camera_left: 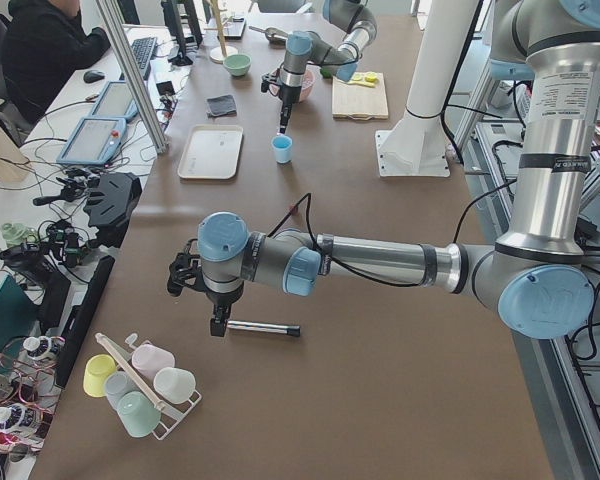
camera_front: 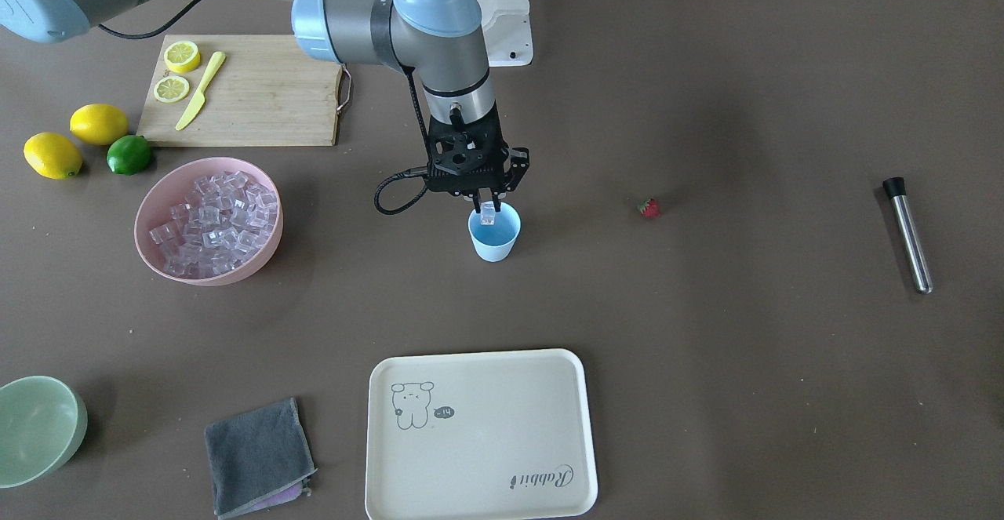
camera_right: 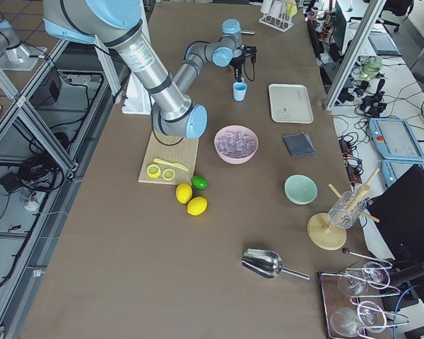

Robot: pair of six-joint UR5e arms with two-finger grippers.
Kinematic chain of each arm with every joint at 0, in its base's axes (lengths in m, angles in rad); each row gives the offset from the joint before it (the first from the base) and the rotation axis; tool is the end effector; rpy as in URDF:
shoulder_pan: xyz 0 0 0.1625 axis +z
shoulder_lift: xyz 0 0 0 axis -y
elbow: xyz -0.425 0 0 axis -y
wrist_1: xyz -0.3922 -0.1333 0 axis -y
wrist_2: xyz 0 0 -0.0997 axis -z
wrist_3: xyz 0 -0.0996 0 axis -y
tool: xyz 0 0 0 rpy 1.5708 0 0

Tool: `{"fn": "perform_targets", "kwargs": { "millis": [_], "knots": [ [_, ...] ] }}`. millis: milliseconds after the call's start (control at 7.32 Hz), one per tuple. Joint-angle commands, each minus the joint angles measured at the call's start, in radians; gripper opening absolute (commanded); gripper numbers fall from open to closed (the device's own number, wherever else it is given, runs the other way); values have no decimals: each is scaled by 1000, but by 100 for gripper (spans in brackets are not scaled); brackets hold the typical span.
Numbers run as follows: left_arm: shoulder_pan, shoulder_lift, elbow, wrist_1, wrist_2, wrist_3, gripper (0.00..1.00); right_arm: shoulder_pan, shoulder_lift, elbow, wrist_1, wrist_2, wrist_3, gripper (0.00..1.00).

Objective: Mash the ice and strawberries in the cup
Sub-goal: 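Open the right gripper to drop the ice cube into the cup, then move the right gripper back over the pink bowl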

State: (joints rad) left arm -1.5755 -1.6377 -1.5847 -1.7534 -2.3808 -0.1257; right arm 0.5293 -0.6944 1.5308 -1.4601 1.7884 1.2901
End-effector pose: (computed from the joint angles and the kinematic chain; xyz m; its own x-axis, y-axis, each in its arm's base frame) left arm -0.0637 -0.5332 0.5952 0.6844 0.0628 -0.7264 0.0911 0.9811 0.1707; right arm -0.5707 -0.4634 0.1192 0.5791 0.0254 0.8149 -0.1887 0.9765 0.1037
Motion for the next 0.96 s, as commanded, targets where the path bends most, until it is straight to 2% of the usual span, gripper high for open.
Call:
{"fn": "perform_targets", "kwargs": {
  "millis": [0,137,410,546,820],
  "knots": [
    [2,-1,0,0,-1,0,98,0,3,-3,23,-1,9,74],
    [2,-1,0,0,-1,0,98,0,0,-3,24,-1,-3,84],
    [0,-1,-3,0,-1,0,98,23,-37,17,12,26,-29,83],
    [2,-2,-6,0,-1,0,98,64,-125,96,-2,67,-98,82],
    [0,-1,-12,0,-1,-14,98,215,-349,329,-130,233,-310,82]
  ]
}}
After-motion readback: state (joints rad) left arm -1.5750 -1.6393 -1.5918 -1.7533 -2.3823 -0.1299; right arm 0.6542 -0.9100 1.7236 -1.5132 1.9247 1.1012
